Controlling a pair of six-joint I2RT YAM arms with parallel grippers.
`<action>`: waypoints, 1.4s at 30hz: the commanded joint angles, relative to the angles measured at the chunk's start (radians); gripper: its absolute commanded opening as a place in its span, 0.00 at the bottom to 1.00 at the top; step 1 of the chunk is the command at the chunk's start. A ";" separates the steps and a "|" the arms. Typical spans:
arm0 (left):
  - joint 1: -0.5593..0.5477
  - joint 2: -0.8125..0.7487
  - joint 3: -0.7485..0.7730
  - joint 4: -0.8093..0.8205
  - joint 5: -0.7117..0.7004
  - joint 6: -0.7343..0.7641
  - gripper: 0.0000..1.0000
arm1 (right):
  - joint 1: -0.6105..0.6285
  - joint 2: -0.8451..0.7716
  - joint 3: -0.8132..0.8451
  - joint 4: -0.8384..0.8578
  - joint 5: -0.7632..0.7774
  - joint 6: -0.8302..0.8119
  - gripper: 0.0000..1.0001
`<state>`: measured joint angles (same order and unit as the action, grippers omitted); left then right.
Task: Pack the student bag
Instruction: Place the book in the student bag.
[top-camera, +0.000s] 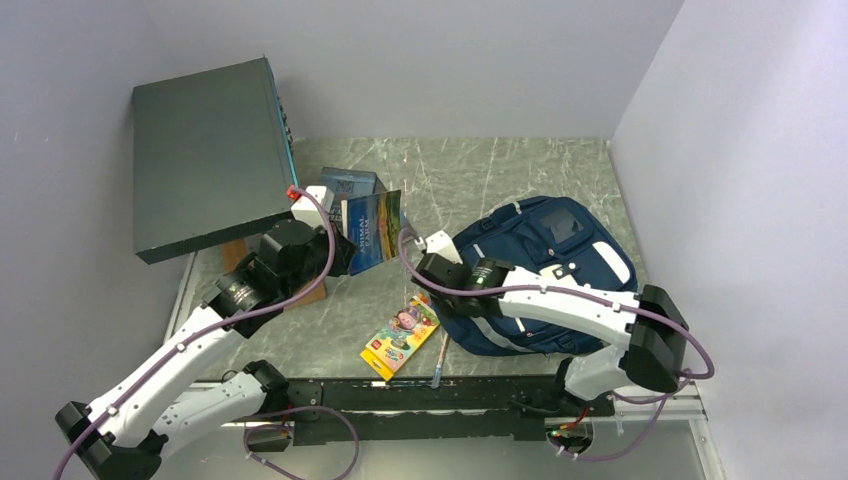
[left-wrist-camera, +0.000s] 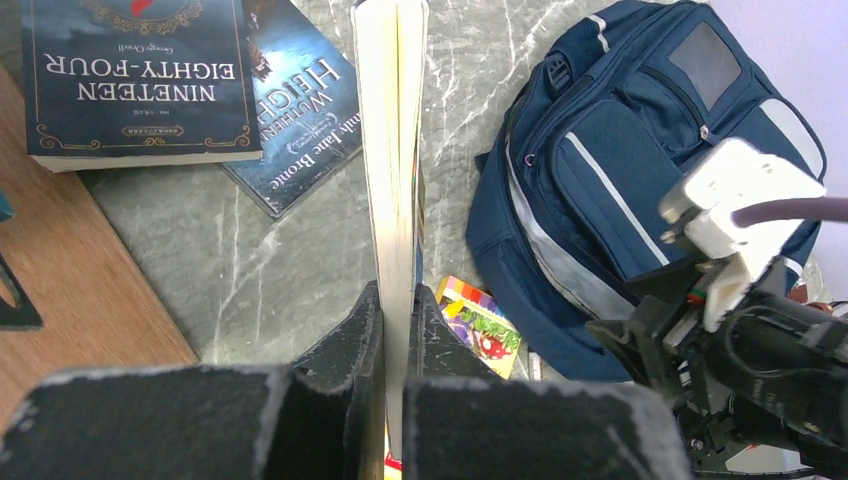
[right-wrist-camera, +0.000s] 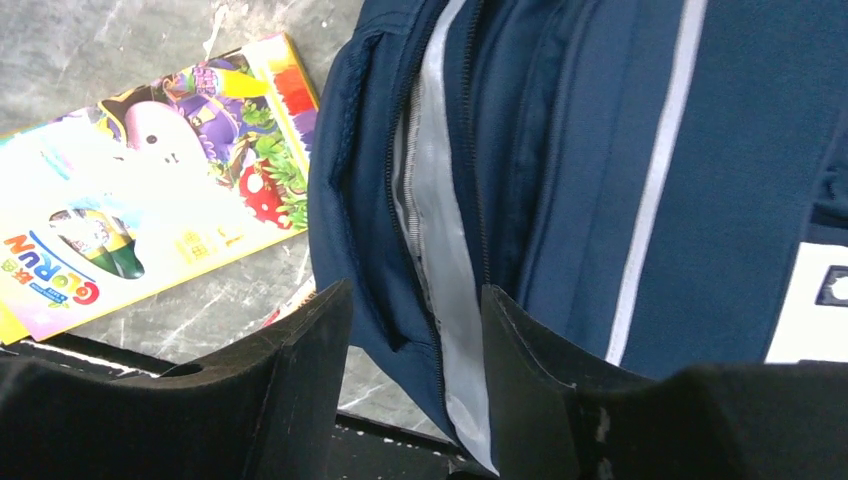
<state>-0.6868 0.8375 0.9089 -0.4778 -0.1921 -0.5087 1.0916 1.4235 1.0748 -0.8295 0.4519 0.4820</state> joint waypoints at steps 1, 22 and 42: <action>0.002 -0.014 0.012 0.103 0.035 0.011 0.00 | -0.009 -0.103 0.013 0.009 0.102 0.013 0.54; 0.002 0.003 0.014 0.108 0.069 0.001 0.00 | -0.063 0.049 -0.037 0.006 0.036 -0.007 0.40; 0.003 0.078 0.083 0.060 0.225 -0.040 0.00 | -0.077 -0.076 0.234 -0.233 0.614 -0.113 0.00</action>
<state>-0.6865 0.8864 0.9077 -0.4824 -0.0879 -0.5156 1.0336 1.4326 1.2491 -1.0420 0.8688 0.4736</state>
